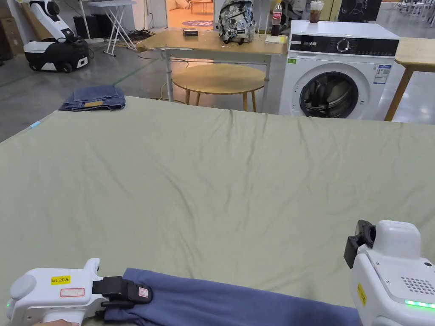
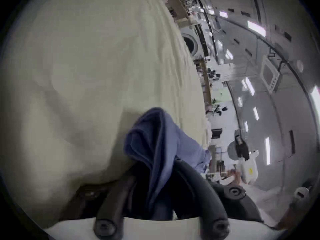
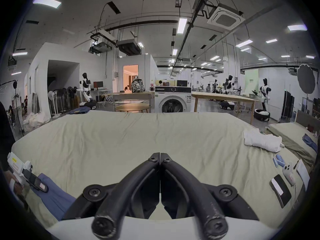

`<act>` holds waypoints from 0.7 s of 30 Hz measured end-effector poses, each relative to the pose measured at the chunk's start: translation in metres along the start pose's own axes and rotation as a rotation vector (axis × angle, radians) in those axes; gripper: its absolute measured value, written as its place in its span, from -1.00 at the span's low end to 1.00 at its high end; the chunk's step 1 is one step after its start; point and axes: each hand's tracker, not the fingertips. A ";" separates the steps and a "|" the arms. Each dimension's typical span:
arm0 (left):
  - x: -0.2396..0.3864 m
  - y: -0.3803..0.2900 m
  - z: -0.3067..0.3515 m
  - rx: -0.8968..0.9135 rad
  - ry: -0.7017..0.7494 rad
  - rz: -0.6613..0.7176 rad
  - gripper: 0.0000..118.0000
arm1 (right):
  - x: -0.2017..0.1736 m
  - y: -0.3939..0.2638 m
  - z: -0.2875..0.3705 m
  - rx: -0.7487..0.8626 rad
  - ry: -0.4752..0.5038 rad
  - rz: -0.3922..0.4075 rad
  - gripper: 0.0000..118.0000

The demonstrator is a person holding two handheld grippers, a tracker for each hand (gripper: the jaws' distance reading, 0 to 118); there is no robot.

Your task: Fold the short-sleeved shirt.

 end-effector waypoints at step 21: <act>0.135 -0.025 0.068 0.110 0.374 -0.300 -0.89 | 0.013 0.004 -0.006 -0.009 -0.006 0.046 -1.00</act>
